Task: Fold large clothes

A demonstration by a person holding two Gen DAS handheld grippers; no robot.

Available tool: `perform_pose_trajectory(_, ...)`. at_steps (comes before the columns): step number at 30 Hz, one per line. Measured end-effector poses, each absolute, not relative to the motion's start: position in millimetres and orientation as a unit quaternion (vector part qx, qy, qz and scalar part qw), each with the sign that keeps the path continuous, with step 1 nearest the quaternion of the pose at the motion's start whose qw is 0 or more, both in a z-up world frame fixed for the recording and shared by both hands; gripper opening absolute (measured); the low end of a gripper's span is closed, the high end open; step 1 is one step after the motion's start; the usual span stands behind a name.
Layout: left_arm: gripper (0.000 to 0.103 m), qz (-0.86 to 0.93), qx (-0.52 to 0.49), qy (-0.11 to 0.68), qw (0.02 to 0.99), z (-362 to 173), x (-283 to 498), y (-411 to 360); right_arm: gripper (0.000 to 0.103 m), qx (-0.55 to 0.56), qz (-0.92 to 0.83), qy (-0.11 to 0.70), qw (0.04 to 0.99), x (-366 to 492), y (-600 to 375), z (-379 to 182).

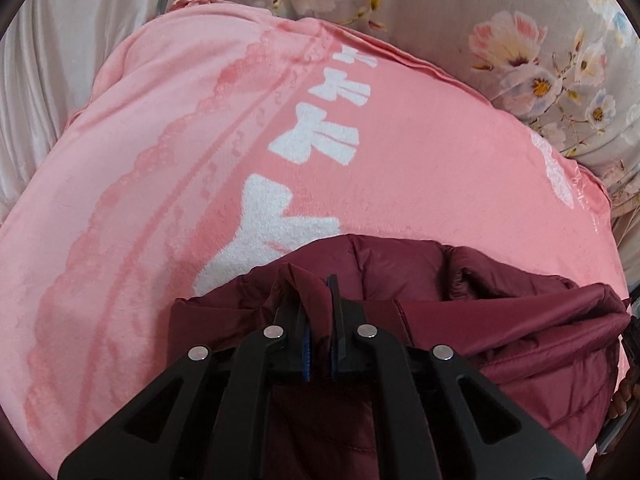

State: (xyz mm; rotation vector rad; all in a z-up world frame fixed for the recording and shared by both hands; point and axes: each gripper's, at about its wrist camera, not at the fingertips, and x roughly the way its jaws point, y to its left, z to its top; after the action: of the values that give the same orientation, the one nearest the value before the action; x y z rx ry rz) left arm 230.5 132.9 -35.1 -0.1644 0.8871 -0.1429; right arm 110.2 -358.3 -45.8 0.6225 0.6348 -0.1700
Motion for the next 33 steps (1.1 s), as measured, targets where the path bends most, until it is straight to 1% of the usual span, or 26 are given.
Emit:
perform_pose_trajectory(4,0.008,-0.074,-0.082,0.429,0.896,-47,236,130,0.002,0.298,-0.088,0.32,0.895,116,-356,-61)
perform_pose_trajectory(8,0.008,-0.079,-0.084,0.417,0.901,-54,239,128,0.003,0.295,-0.086,0.319,0.896,118,-355,-64)
perform_pose_trajectory(10,0.009,-0.084,-0.092,0.413,0.902,-53,238,130,0.008,0.307,-0.074,0.31,0.897,113,-359,-61)
perform_pose_trajectory(12,0.011,-0.087,-0.103,0.412,0.901,-47,236,135,0.018,0.322,-0.063,0.287,0.9,101,-365,-50)
perform_pose_trajectory(13,0.015,-0.088,-0.106,0.407,0.903,-38,232,139,0.022,0.326,-0.062,0.271,0.903,92,-367,-42)
perform_pose_trajectory(14,0.023,-0.09,-0.108,0.395,0.908,-27,225,143,0.032,0.324,-0.064,0.248,0.911,79,-368,-29)
perform_pose_trajectory(15,0.029,-0.091,-0.108,0.378,0.915,-14,217,146,0.035,0.315,-0.066,0.231,0.918,69,-367,-18)
perform_pose_trajectory(16,0.048,-0.091,-0.106,0.362,0.922,-2,210,149,0.035,0.306,-0.065,0.223,0.923,64,-365,-9)
perform_pose_trajectory(17,0.063,-0.078,-0.097,0.331,0.935,18,199,152,0.035,0.289,-0.06,0.213,0.931,56,-358,4)
perform_pose_trajectory(19,0.064,-0.064,-0.074,0.281,0.955,54,181,150,0.035,0.269,-0.045,0.208,0.939,53,-344,21)
perform_pose_trajectory(22,0.063,-0.1,-0.063,0.272,0.955,82,173,128,0.034,0.217,-0.011,0.231,0.949,67,-302,39)
perform_pose_trajectory(23,0.061,-0.126,-0.054,0.279,0.951,86,174,108,0.032,0.2,-0.007,0.238,0.95,71,-292,41)
perform_pose_trajectory(26,0.058,-0.169,-0.024,0.304,0.937,73,179,57,0.029,0.12,0.007,0.273,0.954,95,-239,35)
perform_pose_trajectory(29,0.053,-0.193,0.004,0.338,0.921,40,188,12,0.028,0.087,0.036,0.309,0.947,117,-206,19)
perform_pose_trajectory(33,0.052,-0.197,0.016,0.371,0.907,-1,198,-17,0.027,0.054,0.039,0.342,0.937,137,-187,-5)
